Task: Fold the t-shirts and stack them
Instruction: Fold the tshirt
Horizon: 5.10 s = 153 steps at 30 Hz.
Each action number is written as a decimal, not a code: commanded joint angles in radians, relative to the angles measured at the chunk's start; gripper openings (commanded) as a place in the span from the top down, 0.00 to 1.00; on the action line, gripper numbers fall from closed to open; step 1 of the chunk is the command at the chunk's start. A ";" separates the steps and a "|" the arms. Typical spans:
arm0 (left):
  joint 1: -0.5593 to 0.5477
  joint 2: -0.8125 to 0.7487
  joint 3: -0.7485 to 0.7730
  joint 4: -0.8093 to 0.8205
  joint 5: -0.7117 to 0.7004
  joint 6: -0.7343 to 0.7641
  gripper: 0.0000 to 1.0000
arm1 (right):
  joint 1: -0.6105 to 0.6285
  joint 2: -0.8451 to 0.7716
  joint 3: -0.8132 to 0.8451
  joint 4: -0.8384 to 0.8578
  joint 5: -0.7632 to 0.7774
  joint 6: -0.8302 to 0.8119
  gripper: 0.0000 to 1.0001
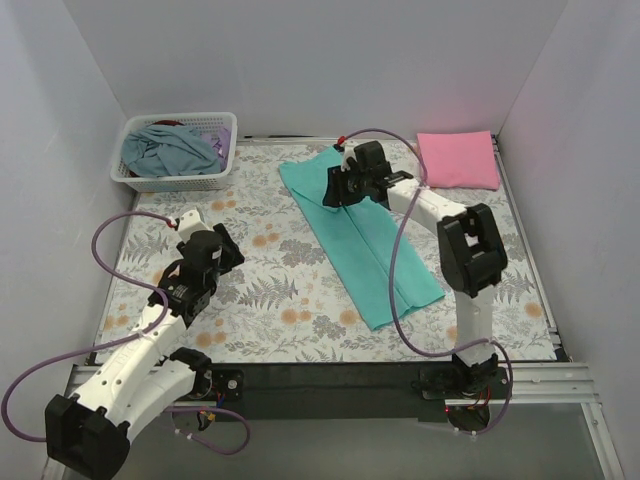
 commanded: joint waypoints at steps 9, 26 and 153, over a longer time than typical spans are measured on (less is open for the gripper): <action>0.004 -0.068 -0.007 0.043 0.032 0.027 0.43 | 0.096 -0.615 -0.672 -0.325 0.116 -0.008 0.65; 0.004 -0.097 -0.013 0.035 0.061 0.036 0.43 | 0.363 -0.465 -0.678 -0.374 0.102 0.120 0.67; -0.695 0.532 0.198 -0.591 0.601 -0.519 1.00 | 0.333 -1.071 -1.122 -0.578 -0.040 0.357 0.99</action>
